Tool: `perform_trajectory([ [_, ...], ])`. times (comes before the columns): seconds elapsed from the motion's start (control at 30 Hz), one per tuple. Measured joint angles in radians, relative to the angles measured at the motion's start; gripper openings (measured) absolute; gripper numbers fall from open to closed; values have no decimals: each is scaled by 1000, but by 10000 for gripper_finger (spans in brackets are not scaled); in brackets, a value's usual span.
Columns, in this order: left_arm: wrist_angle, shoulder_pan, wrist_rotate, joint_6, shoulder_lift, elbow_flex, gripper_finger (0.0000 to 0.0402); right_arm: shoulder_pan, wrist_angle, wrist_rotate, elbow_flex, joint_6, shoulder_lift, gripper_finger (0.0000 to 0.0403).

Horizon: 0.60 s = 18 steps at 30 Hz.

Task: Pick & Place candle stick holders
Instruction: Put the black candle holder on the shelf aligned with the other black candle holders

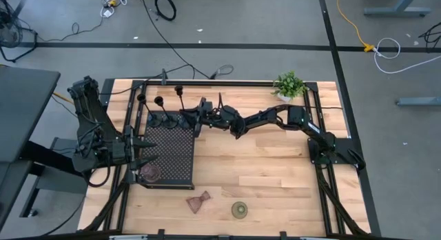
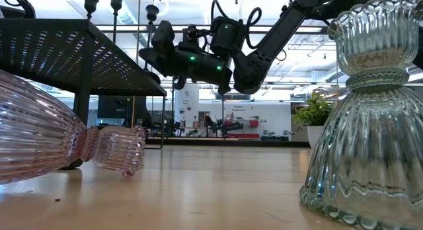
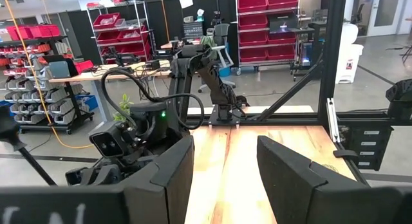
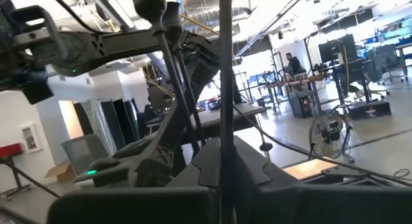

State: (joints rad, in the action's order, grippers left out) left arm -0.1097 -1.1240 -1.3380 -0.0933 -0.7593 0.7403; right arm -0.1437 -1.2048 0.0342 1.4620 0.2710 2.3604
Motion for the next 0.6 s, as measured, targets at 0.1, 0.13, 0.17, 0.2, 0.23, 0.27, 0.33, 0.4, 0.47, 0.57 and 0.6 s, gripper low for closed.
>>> perform_trajectory([
  [0.1, 0, 0, 0, 0, 0, 0, 172, 8, 11, 1, 0, -10, 0, 34],
  [0.13, 0, 0, 0, 0, 0, 0, 172, 8, 17, 2, 0, -17, 0, 39],
  [0.17, 0, 0, 0, 0, 0, 0, 172, 9, 21, 2, 0, -17, 0, 45],
  [0.2, 0, 0, 0, 0, 0, 0, 172, 10, 22, 4, 0, -17, 2, 50],
  [0.23, 0, 0, 0, 0, 0, 0, 172, 10, 24, 4, 0, -17, 2, 54],
  [0.27, 0, 0, 0, 0, 0, 0, 172, 9, 25, 3, 0, -17, 2, 58],
  [0.33, 0, 0, 0, 0, 0, 0, 172, 7, 24, 0, 0, -21, 2, 64],
  [0.4, 0, 0, 0, 0, 0, 0, 172, 4, 23, 0, 0, -26, 2, 69],
  [0.47, 0, 0, 0, 0, 0, 0, 172, 1, 22, 0, 0, -19, 2, 71],
  [0.57, 0, 0, 0, -1, 0, 0, 172, 0, 24, 1, 0, -18, 2, 72],
  [0.6, 0, 0, 0, -1, 0, 0, 172, 0, 29, 3, 0, -18, 2, 72],
])
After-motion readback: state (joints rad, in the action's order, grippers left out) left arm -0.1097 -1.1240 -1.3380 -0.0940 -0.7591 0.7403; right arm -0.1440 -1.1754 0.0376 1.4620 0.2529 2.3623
